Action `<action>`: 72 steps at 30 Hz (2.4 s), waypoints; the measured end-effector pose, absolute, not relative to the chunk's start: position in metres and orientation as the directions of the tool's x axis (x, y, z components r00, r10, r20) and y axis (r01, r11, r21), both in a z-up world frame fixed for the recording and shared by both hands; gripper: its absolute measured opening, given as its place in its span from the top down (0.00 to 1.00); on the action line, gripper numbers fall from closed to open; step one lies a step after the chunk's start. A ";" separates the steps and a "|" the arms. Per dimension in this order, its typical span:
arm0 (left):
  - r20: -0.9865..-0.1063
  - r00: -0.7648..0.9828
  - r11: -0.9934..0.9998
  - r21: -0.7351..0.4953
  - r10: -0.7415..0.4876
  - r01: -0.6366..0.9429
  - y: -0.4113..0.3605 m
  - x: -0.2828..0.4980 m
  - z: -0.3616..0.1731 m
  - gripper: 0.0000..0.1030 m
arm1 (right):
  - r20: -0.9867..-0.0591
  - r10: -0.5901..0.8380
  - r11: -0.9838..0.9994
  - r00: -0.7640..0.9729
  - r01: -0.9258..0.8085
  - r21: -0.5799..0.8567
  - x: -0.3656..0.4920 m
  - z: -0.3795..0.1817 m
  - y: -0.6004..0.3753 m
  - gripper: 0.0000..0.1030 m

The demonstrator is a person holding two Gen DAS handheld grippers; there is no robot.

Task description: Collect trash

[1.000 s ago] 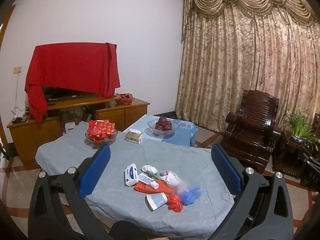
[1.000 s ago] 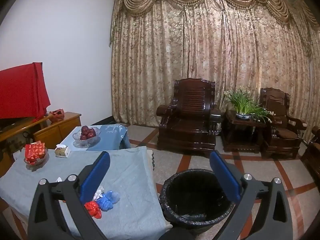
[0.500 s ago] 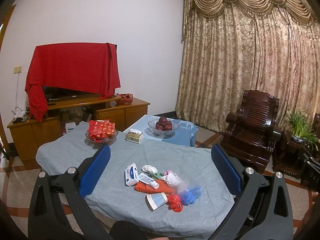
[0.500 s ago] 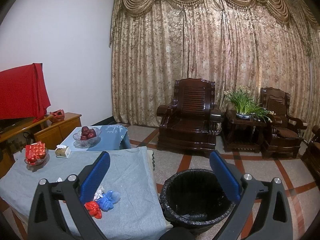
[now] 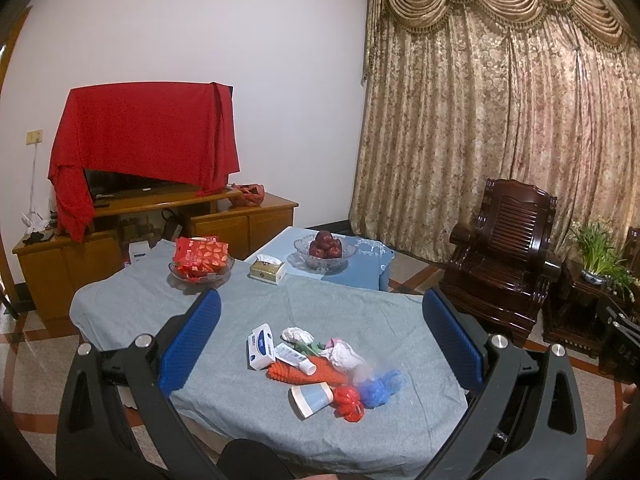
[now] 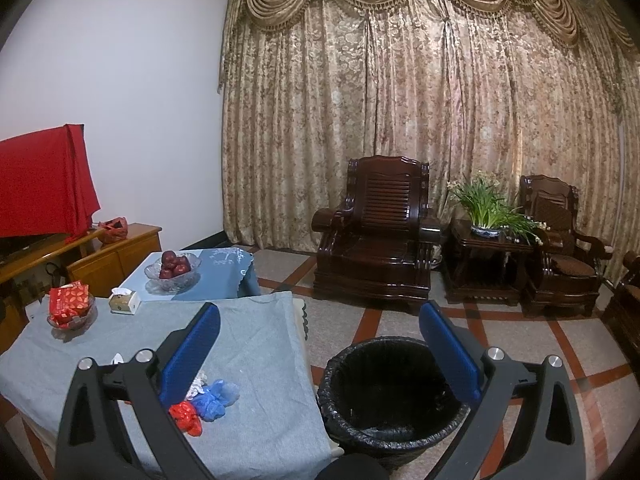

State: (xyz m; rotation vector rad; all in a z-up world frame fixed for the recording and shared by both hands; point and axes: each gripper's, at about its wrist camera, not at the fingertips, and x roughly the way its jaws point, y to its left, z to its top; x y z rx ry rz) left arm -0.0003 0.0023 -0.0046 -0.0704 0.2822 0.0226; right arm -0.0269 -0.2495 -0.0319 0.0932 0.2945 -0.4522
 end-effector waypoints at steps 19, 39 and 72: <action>-0.282 0.959 0.997 -0.067 0.012 -0.032 0.002 0.000 -0.007 0.05 | -0.301 -0.413 0.897 0.860 0.441 0.028 -0.030 -0.033 -0.254 0.06; -0.284 0.959 0.997 -0.070 0.015 -0.036 0.003 0.001 -0.007 0.05 | -0.301 -0.413 0.897 0.859 0.441 0.027 -0.030 -0.034 -0.254 0.06; -0.425 0.904 0.993 -0.074 0.047 -0.087 0.035 0.060 -0.069 0.05 | -0.430 -0.224 0.967 0.874 0.253 0.012 0.058 -0.086 -0.238 0.06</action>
